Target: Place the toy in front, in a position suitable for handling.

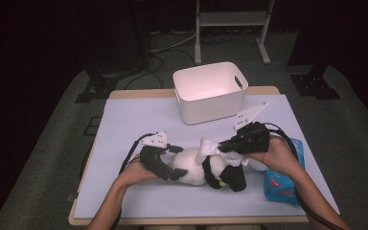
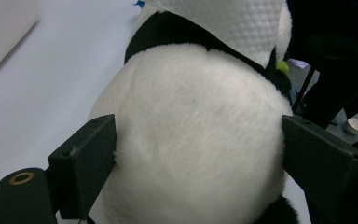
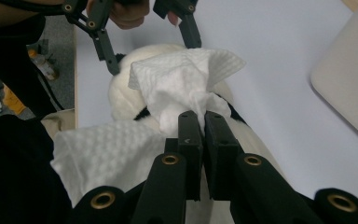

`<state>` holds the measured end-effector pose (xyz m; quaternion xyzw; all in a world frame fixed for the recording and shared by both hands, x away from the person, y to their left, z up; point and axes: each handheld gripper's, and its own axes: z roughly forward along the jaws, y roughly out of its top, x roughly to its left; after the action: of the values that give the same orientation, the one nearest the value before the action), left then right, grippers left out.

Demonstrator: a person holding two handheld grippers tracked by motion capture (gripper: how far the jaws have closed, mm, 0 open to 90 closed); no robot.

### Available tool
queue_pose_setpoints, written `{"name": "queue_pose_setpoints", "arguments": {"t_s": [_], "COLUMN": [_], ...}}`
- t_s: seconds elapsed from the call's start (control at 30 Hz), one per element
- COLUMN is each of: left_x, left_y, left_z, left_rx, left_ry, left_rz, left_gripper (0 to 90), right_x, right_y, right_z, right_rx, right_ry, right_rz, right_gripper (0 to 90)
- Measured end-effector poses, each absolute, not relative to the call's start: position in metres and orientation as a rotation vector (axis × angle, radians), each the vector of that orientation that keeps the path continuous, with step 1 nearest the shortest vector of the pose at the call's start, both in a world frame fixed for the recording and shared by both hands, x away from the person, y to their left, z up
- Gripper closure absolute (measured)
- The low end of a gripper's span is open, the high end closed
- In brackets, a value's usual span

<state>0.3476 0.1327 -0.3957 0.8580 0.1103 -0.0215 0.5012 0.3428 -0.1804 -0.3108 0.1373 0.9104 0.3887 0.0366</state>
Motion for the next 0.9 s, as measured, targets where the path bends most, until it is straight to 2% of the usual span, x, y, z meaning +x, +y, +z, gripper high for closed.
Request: {"name": "queue_pose_setpoints", "arguments": {"t_s": [0.4, 0.9], "left_x": [0.350, 0.353], "left_y": [0.133, 0.124], "left_z": [-0.394, -0.400], "left_rx": [2.062, 2.141], "left_ry": [0.292, 0.351], "left_rz": [-0.107, -0.175], "left_gripper": [7.7, 0.0], "right_x": [0.333, 0.327], "right_y": [-0.215, -0.217], "right_z": [-0.320, -0.328], "right_rx": [0.503, 0.483], "right_ry": [2.807, 2.874], "right_rz": [1.210, 1.162], "right_gripper": [85.2, 85.4]}}
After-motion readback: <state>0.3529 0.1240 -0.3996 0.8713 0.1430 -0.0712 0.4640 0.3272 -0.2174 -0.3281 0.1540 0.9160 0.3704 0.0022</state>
